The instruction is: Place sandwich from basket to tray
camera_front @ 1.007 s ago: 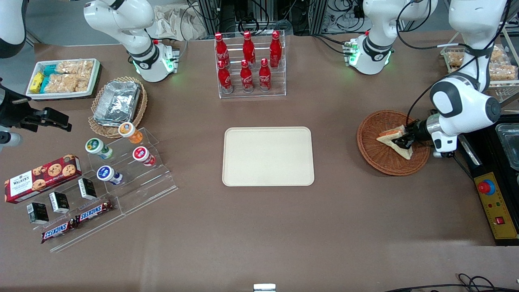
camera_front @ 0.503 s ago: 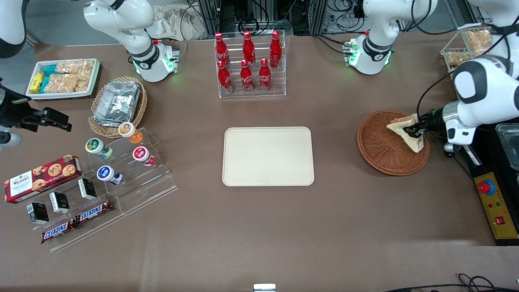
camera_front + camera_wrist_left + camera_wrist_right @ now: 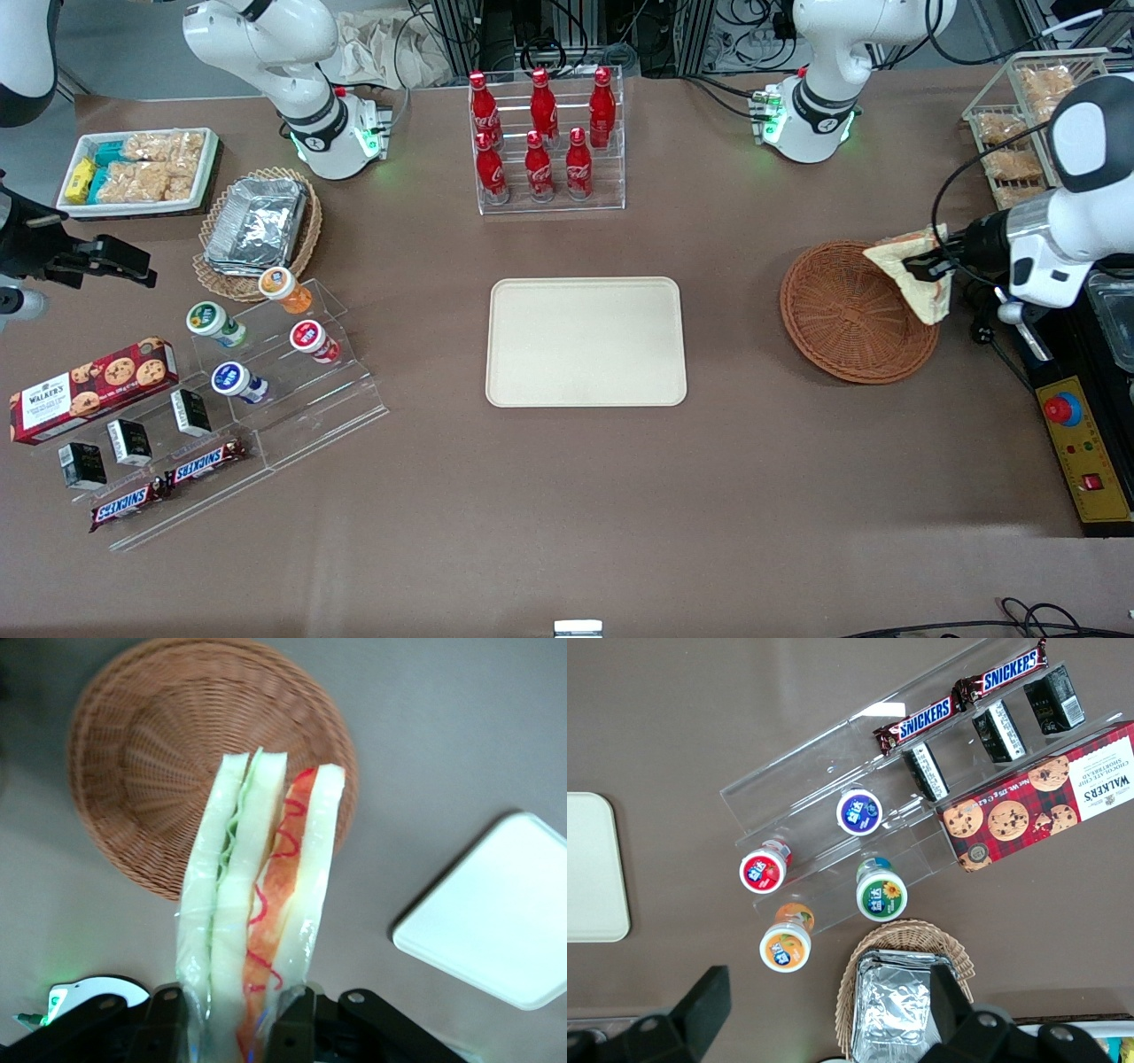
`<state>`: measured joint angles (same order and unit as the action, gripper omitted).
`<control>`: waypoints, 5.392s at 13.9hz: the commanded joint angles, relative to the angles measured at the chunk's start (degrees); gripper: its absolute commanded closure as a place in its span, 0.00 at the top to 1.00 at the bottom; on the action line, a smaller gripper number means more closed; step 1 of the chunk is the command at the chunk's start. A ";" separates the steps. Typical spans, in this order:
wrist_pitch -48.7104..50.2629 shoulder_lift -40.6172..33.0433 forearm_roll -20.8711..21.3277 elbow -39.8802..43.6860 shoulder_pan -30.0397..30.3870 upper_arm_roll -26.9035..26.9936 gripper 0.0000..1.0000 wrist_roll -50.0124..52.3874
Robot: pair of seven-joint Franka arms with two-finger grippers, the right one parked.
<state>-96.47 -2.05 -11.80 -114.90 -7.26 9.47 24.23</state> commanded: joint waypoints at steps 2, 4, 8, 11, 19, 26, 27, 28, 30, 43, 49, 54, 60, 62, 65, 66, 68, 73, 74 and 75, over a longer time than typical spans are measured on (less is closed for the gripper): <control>1.20 1.51 1.17 3.80 -0.47 -7.95 0.27 1.94; 1.11 3.10 3.00 5.12 -0.47 -12.35 0.27 4.06; -2.04 9.24 4.33 7.67 -0.47 -20.70 0.27 8.01; -6.96 13.81 4.68 8.03 -0.56 -24.49 0.27 8.20; -19.44 25.24 8.55 8.03 -5.92 -27.22 0.27 12.50; -24.38 34.38 13.74 11.80 -9.88 -27.22 0.28 19.71; -24.38 35.35 13.82 12.42 -10.92 -27.14 0.28 19.89; -24.38 35.88 14.43 12.77 -11.63 -27.05 0.28 19.89; -24.38 36.41 15.23 13.39 -11.81 -27.05 0.29 19.80; -24.38 37.65 15.32 14.62 -11.72 -26.96 0.93 19.80; -16.84 31.59 15.14 16.63 -9.98 -26.78 0.99 19.01; -7.25 24.57 15.32 19.20 -5.67 -26.78 0.99 17.79; -2.06 15.51 15.32 16.03 -3.20 -18.72 1.00 0.15; -1.79 12.35 14.97 14.45 -3.11 -14.15 1.00 -7.50; -0.48 8.39 14.97 13.74 -3.02 -8.17 1.00 -17.08; -0.38 7.16 14.71 13.74 -2.68 -6.50 1.00 -20.16; -0.38 4.87 14.26 13.74 1.00 -5.78 1.00 -25.44; 2.59 2.75 14.26 17.60 5.32 -5.69 1.00 -28.62; 3.21 2.75 14.09 18.91 5.33 -5.60 1.00 -29.15; 3.74 2.66 14.09 19.45 5.33 -5.51 1.00 -29.16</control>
<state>-94.87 0.87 2.85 -97.56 -2.41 4.39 -3.73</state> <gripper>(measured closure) 0.000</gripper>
